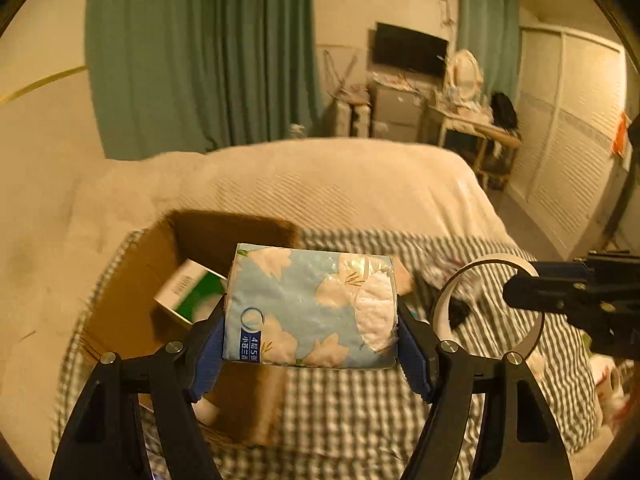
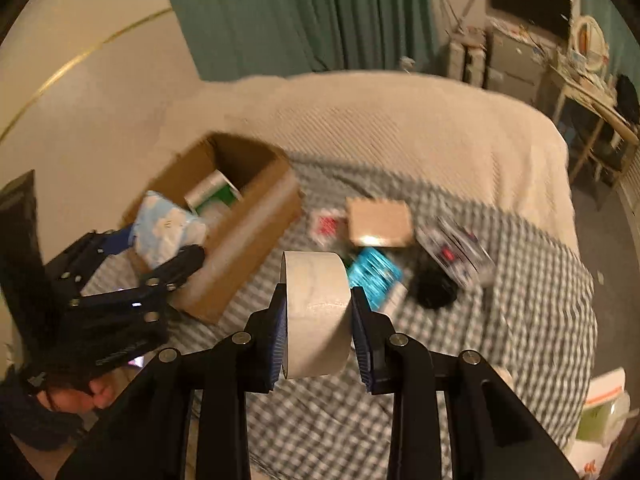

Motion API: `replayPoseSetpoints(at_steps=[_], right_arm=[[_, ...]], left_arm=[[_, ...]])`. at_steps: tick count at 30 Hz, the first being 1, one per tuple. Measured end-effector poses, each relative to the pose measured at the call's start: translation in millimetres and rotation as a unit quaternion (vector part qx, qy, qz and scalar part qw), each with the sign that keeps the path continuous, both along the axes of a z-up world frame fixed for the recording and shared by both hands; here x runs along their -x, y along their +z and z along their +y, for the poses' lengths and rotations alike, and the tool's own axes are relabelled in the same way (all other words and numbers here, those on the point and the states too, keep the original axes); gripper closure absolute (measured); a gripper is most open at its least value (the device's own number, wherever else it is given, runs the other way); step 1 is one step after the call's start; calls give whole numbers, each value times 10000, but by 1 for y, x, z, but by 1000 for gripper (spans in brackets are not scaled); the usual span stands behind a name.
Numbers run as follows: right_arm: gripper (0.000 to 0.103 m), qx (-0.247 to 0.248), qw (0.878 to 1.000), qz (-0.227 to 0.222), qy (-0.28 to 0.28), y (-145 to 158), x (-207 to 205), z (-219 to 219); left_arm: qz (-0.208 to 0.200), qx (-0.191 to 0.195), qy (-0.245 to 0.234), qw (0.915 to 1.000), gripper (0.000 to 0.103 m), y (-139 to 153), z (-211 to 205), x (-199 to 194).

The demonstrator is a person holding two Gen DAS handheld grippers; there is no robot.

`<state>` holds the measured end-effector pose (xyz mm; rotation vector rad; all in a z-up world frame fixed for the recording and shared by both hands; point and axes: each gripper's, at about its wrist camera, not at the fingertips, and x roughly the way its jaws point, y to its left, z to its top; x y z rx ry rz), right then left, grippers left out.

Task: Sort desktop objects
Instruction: 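Drop the tissue pack and tape roll into the cardboard box with both tools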

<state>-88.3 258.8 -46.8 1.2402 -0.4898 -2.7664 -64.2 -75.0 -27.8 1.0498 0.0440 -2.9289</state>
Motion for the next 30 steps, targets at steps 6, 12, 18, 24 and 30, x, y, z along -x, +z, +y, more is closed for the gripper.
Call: replayPoseSetpoints(at_steps=[6,12,18,24,30], right_arm=[[74,-20,9980,473,421,35,43,-47],[74,150,9951,608,769,31,103,-89],[74,194,9946,430,928,5,150,-123],[56,372,9952,420,807,-14,172,-119],[50,322,9961,621,529,3,152,-100]], left_arm=[[-37,97,471,9988,28,1,-58,11],[-250,59,712,9971,28,-22,-107,27],[-380,6,794,9961,27,-47,-134,33],[-328,125,850,9958,3,-50,-134,32],[-256,77,779,9966,3,-32,-120,20]])
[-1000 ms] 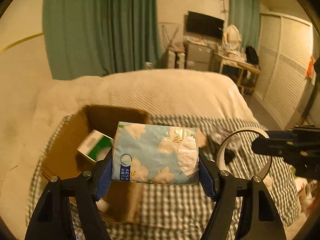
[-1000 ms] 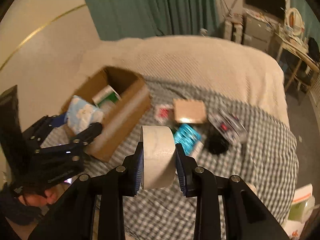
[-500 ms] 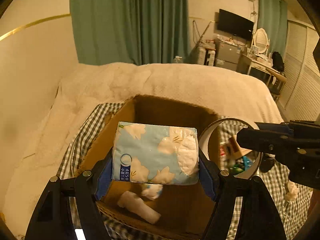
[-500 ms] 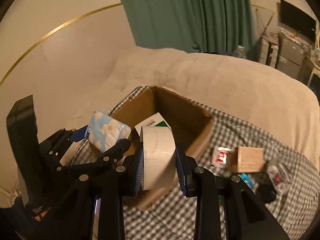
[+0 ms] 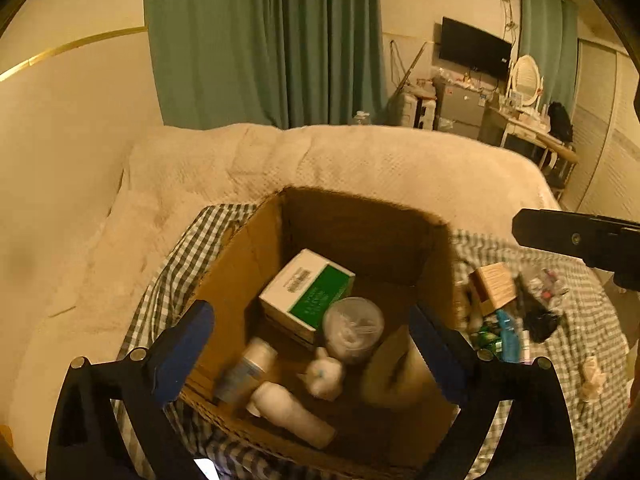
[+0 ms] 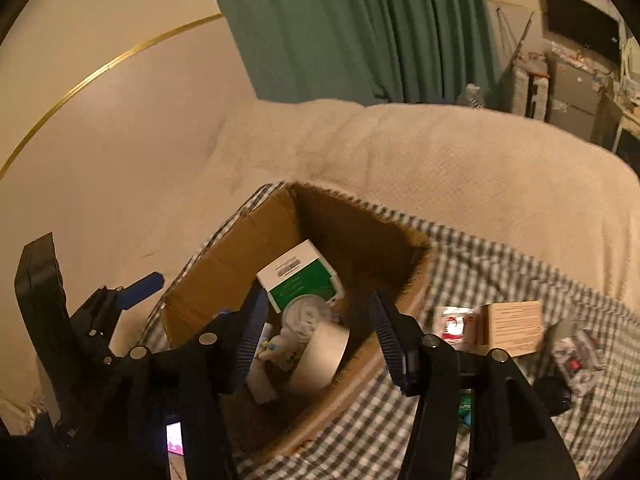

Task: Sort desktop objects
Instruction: 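Drop the tissue pack and tape roll into the cardboard box with both tools, then grasp the white tube with the left tool while the right tool grasps the lace cloth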

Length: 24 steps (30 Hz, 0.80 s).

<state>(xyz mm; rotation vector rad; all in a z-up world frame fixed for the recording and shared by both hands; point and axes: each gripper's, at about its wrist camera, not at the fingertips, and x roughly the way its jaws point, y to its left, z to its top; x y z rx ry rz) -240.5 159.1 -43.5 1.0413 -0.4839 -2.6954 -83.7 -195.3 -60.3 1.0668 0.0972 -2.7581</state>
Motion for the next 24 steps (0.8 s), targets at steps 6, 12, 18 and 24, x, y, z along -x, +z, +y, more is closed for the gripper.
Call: replayPoseSetpoints(at_steps=[6,12,18,24], right_arm=[[49,-245,9990,116,-355,28,-54,32],[43,-605,9956,80,-709,32,-128,79],[38,-665,9891,-357,-1266,-13,-198,146],[38,-758,9746,-1317,-1646,-113,-229,205]], left_arm=[[104,-241,-236,9994,1,27,57,-20],[-38,-458,-689,9966,0,18,134,-30],[-437,-317,-1097,9925,0,-31,206,-19],[-736,-124,-1175,9903,0,-83,246,6]])
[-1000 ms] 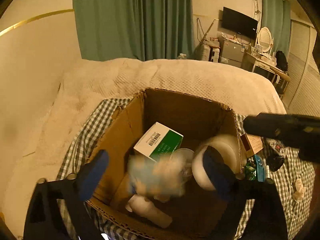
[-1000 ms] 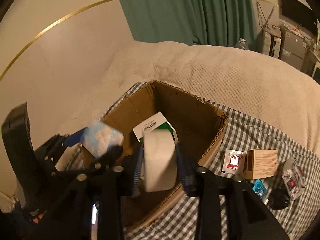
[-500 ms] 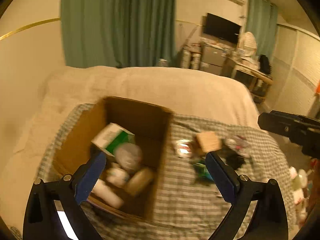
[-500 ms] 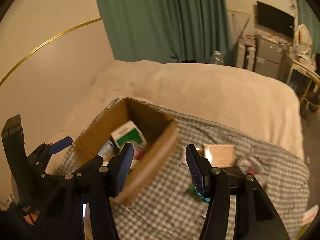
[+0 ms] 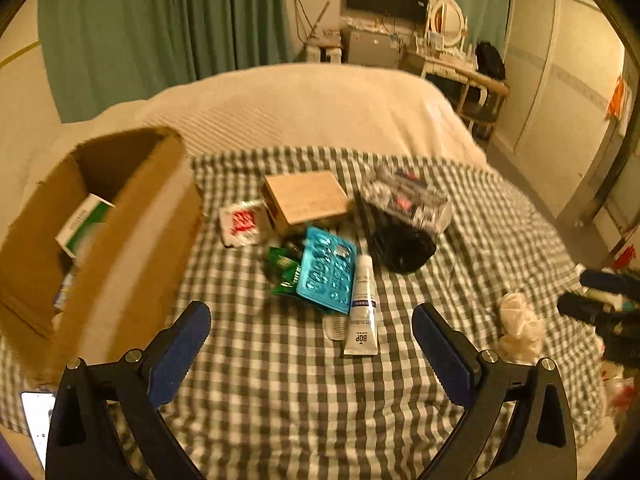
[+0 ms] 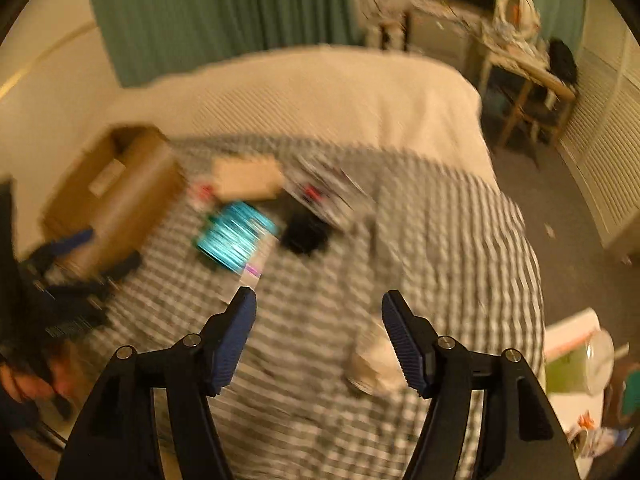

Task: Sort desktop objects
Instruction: 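Grasp the white tube with the left tool while the right tool grasps the lace cloth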

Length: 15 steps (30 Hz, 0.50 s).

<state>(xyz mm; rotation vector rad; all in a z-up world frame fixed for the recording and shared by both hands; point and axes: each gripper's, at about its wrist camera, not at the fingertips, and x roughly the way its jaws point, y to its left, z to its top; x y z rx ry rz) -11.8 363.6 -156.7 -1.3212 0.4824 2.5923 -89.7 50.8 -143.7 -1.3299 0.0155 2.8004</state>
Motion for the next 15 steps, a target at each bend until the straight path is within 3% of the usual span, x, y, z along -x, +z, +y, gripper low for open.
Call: replayPoseSetpoints(at_steps=[9,15], right_arm=[[36,254,9956,-868,-228,-103,2,40],[36,182,9932,-1136,-197,-139,17,46]], left_arm=[[-433,9,-267,9987,0,-67,38,27],[-757,-92,-433,9961,0,-99,50,46]])
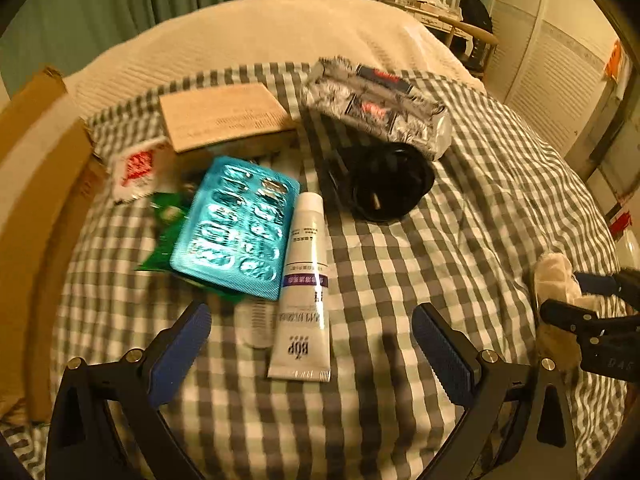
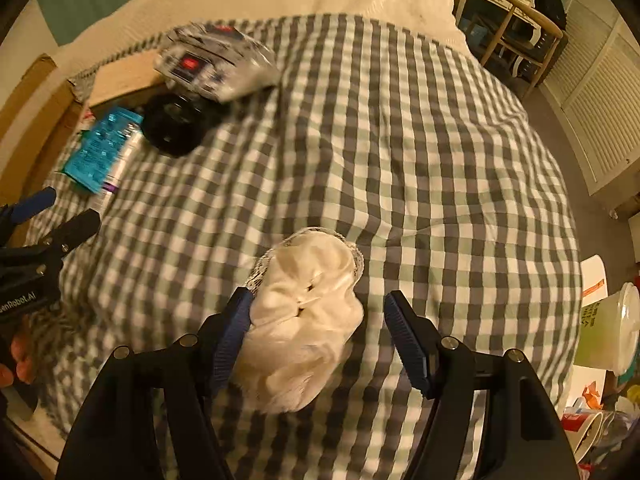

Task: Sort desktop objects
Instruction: 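Grasp the white tube with the left tool while the right tool grasps the lace cloth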

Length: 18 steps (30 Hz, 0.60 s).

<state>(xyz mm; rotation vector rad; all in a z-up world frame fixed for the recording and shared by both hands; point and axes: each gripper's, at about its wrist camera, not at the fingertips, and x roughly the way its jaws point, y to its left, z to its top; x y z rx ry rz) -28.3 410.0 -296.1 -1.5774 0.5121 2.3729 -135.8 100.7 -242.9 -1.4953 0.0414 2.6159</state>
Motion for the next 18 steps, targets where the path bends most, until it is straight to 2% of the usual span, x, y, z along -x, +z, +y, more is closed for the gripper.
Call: replayPoseSetpoints(at_steps=[1,2,4,6,7,8,15,18], right_arm=[[41,20,10000,-24,-12,-4,1,2],[46,72,10000,-55,-11,-7,2,3],[64,188,9998,-94,-3,-14,2,6],[71,242,9996,-117,29,-18,2,7],[78,245,9996,-86,63,-18,1,6],[80,249,9996,-54,88,-17,0,6],[84,233,9995,173,159,5,-9,0],[84,234,9991,290,184,21,-10,-7]], left_arm=[[-55,-78,12,10000,4,-3,-1,3],[-140,-184,20,9997,15,-6,-4,7],[-346,-285,41,9990,32,-14,-7,14],[-283,-243,12,9993,51,-12,-11,15],[-260,-248,-32,9993,72,-10,-13,15],[-302,-246,-80,9992,76,-9,-14,15],[-563,-529,-94,9970,76,-2,-31,1],[-548,-570,-157,9967,77,7,-37,-13]])
